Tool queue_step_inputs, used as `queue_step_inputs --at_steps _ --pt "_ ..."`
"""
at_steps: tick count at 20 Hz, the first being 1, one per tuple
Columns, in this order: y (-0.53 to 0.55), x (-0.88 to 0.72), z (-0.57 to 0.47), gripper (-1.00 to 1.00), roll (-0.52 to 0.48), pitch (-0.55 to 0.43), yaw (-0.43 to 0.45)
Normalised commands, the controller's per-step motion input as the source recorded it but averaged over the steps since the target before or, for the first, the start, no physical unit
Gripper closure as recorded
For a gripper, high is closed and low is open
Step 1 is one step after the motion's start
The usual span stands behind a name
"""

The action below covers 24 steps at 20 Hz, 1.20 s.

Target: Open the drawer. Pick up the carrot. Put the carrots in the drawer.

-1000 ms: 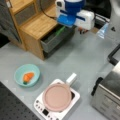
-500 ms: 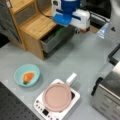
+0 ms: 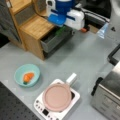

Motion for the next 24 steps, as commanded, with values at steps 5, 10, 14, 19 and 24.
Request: queue_step_inputs --at_steps 5,10,14,19,24 --pt "-0.05 0.21 0.02 -1.00 0.073 0.102 0.055" --pt "-0.01 0.18 0.03 -1.00 0.045 0.064 0.031" --pt "0.03 0.13 0.01 -1.00 0.031 0.044 0.006" --pt "0.06 0.07 -0.01 -1.00 0.025 0.042 -0.006" --pt "0.10 -0.01 -0.05 -1.00 0.004 0.059 -0.023"
